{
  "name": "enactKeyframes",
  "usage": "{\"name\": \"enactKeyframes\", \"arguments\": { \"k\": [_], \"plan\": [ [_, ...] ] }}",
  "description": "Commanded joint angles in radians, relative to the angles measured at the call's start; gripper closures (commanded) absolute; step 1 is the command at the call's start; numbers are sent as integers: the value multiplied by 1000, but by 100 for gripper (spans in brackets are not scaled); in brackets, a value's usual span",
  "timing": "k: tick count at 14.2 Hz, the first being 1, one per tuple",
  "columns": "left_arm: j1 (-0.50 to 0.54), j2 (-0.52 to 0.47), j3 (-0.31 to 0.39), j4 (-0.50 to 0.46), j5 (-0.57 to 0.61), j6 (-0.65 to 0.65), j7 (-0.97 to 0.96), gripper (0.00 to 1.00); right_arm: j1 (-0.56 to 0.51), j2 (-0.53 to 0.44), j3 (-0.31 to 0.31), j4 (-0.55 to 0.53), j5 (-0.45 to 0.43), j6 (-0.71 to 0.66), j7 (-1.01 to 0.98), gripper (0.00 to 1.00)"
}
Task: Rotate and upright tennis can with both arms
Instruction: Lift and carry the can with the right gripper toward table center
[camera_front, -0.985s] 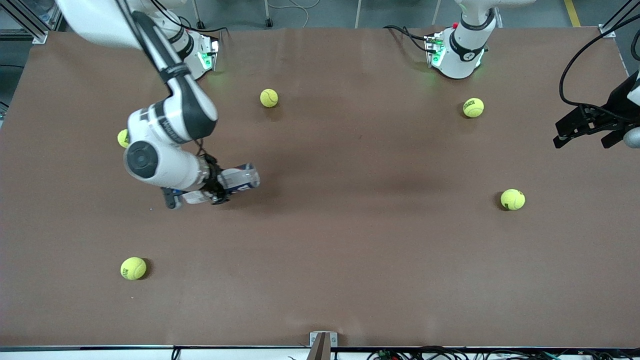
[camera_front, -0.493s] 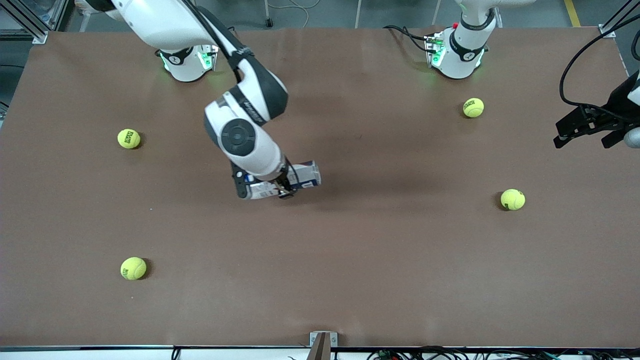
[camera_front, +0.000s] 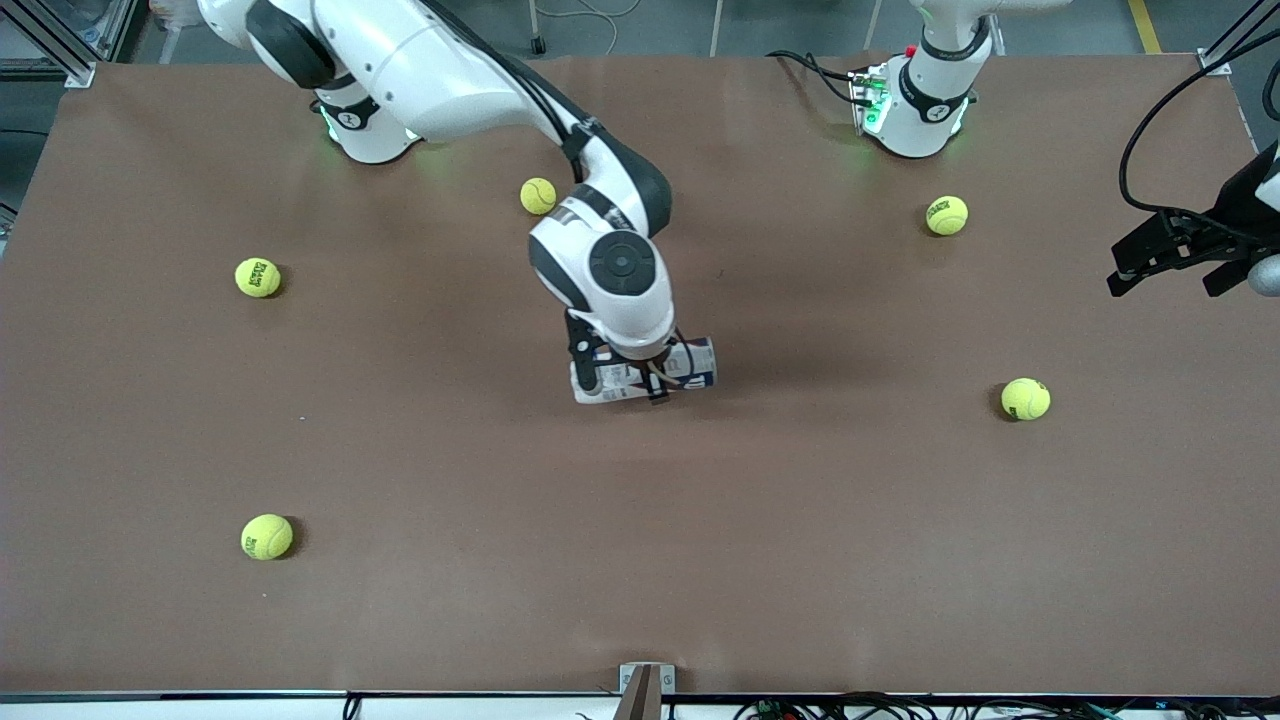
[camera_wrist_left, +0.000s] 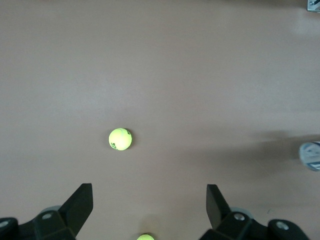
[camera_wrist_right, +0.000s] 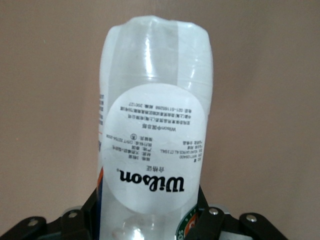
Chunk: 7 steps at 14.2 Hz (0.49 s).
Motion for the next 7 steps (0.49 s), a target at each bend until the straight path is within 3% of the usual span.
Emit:
{"name": "enactKeyframes", "arguments": {
  "k": [1, 7],
  "plan": [
    [7, -8, -5, 3, 4, -13, 7, 0, 93, 102, -84, 96, -23, 54, 54, 28],
    [4, -7, -6, 3, 15, -13, 7, 0, 170, 156, -179, 99, -26, 172, 57, 28]
  ]
}}
